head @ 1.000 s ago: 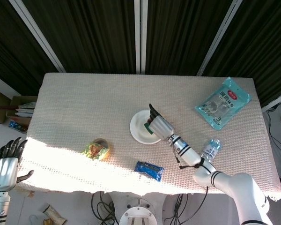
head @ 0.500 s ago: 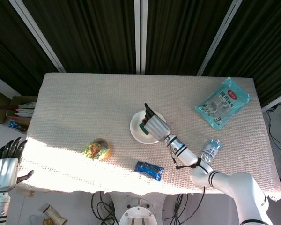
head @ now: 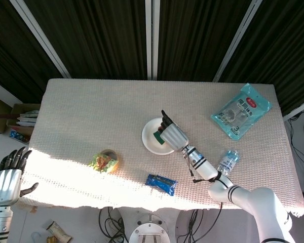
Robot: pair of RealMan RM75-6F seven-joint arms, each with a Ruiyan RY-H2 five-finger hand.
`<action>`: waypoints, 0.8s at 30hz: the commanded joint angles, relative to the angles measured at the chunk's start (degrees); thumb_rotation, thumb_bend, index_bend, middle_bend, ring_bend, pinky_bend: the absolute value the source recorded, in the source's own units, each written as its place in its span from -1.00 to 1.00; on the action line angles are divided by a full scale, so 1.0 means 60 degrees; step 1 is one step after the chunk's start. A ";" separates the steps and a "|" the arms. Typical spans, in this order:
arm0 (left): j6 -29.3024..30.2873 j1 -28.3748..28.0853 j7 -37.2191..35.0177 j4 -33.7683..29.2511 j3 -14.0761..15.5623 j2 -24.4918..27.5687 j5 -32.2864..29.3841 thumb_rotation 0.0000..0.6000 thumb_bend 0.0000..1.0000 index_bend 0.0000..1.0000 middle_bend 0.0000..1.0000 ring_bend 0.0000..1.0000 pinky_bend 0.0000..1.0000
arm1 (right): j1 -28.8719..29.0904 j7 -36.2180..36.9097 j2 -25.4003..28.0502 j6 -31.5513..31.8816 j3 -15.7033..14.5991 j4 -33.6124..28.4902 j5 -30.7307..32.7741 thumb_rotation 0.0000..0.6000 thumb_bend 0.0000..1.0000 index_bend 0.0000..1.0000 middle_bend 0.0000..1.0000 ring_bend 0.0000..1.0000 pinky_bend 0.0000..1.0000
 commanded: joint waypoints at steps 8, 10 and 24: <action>-0.0015 0.0062 -0.0132 0.0131 0.0030 -0.0043 -0.0097 1.00 -0.82 -0.75 -0.89 -0.88 -0.72 | -0.0108 0.0056 -0.0207 -0.0078 -0.0151 0.0793 -0.0021 1.00 -0.31 0.41 0.02 -0.53 -1.00; -0.0010 0.0057 -0.0167 0.0156 0.0024 -0.0048 -0.0078 1.00 -0.82 -0.75 -0.89 -0.88 -0.72 | -0.0176 0.0465 -0.0072 0.0268 -0.0184 0.0678 -0.0148 1.00 -0.31 0.41 0.02 -0.52 -1.00; 0.0021 0.0065 -0.0168 0.0168 0.0018 -0.0064 -0.0049 1.00 -0.82 -0.75 -0.89 -0.88 -0.72 | -0.0485 0.0387 0.0047 -0.0025 -0.0300 0.0626 0.0011 1.00 -0.30 0.42 0.02 -0.49 -1.00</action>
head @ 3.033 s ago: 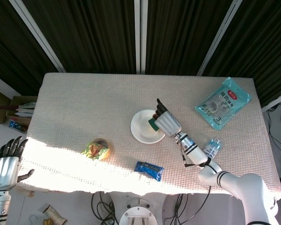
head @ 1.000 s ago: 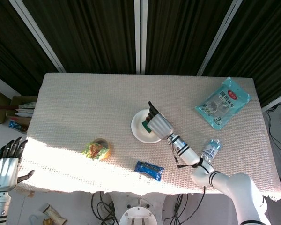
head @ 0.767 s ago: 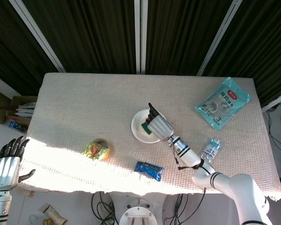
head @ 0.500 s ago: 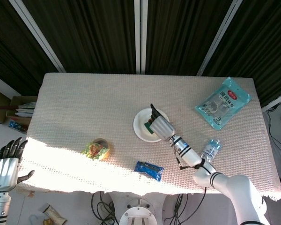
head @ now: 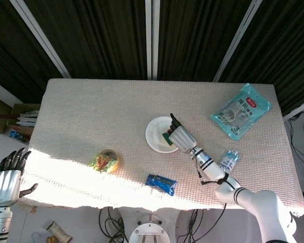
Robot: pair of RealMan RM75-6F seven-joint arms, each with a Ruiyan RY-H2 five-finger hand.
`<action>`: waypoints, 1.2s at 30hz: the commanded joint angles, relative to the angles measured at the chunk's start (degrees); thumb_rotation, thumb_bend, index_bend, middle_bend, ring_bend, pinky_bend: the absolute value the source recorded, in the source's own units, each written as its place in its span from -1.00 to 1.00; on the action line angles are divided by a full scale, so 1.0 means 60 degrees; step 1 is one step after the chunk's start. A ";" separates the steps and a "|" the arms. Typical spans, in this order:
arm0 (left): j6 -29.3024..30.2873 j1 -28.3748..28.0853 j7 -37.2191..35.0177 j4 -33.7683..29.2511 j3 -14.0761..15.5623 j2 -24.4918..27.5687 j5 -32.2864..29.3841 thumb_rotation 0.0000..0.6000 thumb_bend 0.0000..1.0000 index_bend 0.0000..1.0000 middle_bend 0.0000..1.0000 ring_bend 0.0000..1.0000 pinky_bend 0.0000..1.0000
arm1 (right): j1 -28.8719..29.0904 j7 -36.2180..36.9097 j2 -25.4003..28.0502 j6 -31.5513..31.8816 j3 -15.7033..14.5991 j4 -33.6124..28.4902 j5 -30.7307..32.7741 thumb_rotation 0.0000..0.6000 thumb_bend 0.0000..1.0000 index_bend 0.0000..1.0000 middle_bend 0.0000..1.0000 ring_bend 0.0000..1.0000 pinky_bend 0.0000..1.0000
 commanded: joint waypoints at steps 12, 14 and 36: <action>-0.0098 -0.0096 -0.0008 -0.0009 -0.0048 0.0029 0.0022 1.00 -0.82 -0.75 -0.89 -0.88 -0.72 | -0.1220 0.1481 0.1399 0.1021 0.0711 -0.1571 0.1134 1.00 -0.30 0.23 -0.16 -0.51 -1.00; -0.0082 -0.0104 0.0021 -0.0026 -0.0054 0.0023 0.0049 1.00 -0.82 -0.75 -0.89 -0.88 -0.72 | -0.1397 0.1464 0.1574 0.0663 0.0693 -0.1677 0.1442 1.00 -0.32 0.03 -0.25 -0.57 -1.00; -0.0071 -0.0314 0.0341 -0.0250 -0.0211 0.0064 0.0216 1.00 -0.81 -0.75 -0.89 -0.88 -0.72 | -0.4816 0.3991 0.5964 0.3133 0.0951 -0.7752 0.2568 1.00 -0.62 -0.98 -0.77 -1.00 -1.00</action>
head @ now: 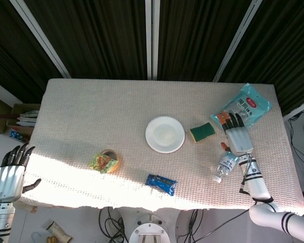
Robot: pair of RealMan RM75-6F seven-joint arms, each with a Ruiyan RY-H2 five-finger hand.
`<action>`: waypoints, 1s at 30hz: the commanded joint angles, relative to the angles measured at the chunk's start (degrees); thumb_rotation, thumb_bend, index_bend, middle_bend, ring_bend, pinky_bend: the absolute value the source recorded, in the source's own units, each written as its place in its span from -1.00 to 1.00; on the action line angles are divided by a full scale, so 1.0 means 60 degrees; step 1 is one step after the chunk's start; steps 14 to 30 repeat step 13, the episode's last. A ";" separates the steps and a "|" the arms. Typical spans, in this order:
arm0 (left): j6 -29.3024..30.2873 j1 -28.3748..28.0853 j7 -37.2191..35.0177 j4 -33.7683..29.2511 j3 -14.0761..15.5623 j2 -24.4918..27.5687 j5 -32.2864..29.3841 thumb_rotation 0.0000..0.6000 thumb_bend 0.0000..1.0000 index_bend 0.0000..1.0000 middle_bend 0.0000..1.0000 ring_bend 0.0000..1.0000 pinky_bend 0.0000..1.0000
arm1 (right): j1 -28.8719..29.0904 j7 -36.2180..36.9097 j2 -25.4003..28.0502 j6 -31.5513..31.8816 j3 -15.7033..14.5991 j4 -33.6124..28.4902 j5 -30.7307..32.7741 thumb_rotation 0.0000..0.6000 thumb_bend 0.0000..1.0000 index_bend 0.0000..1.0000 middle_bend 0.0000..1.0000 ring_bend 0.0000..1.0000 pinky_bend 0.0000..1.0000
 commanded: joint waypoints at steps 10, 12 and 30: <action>0.0143 0.0031 0.0153 -0.0102 0.0004 0.0007 0.0052 1.00 -0.82 -0.75 -0.89 -0.88 -0.72 | -0.3316 0.3489 0.2804 0.3361 -0.1197 -0.2008 -0.1471 1.00 -0.60 -0.96 -0.76 -1.00 -1.00; 0.0160 0.0051 0.0164 -0.0110 0.0022 0.0007 0.0052 1.00 -0.82 -0.75 -0.89 -0.88 -0.72 | -0.3444 0.3791 0.2900 0.3395 -0.1250 -0.2057 -0.1526 1.00 -0.60 -0.93 -0.76 -1.00 -1.00; 0.0172 0.0060 0.0181 -0.0112 0.0031 0.0001 0.0059 1.00 -0.82 -0.75 -0.89 -0.88 -0.72 | -0.3481 0.3959 0.2973 0.3348 -0.1271 -0.2077 -0.1551 1.00 -0.59 -0.92 -0.76 -1.00 -1.00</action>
